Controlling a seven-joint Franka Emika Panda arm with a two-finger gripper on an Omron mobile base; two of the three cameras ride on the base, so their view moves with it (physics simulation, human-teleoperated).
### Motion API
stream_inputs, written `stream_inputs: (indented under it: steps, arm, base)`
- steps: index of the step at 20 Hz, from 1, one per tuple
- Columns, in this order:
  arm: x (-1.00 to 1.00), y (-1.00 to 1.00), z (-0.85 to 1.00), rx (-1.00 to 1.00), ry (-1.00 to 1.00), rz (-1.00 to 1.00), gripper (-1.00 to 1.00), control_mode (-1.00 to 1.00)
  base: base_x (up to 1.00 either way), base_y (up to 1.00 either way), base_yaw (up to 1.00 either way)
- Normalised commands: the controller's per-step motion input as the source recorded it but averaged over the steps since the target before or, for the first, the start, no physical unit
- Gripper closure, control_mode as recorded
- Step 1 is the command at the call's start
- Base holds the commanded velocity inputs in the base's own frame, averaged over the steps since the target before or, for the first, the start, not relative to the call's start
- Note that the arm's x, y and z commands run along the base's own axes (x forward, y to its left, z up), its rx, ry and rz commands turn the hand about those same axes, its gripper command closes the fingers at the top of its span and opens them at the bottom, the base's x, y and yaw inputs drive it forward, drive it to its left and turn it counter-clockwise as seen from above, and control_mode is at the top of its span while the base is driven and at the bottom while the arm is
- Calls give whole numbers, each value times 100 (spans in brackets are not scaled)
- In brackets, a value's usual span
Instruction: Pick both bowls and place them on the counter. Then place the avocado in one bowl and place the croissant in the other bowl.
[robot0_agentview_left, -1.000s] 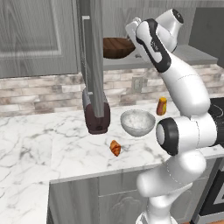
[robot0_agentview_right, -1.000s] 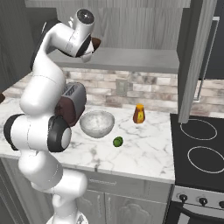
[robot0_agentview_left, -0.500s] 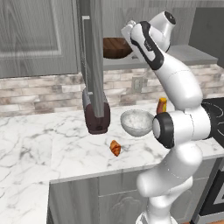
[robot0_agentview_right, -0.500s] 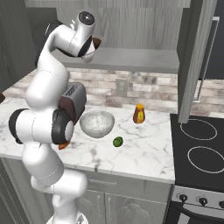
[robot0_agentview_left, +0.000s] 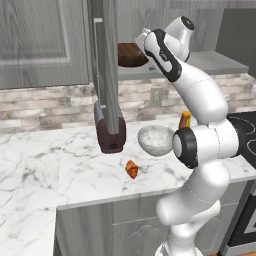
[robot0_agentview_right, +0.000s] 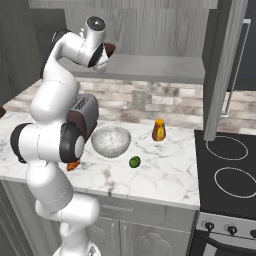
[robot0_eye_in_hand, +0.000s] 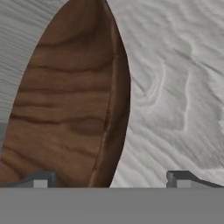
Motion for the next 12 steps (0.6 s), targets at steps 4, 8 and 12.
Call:
stream_inputs:
  steps: [4, 8, 12]
  arm:
    - [12, 11, -15, 0, 0, 0, -100, -100]
    - [16, 4, -2, 0, 0, 0, -100, -100]
    - [21, 0, 0, 0, 0, 0, -100, -100]
  base:
    - [0, 0, 0]
    - [0, 0, 0]
    - [0, 0, 0]
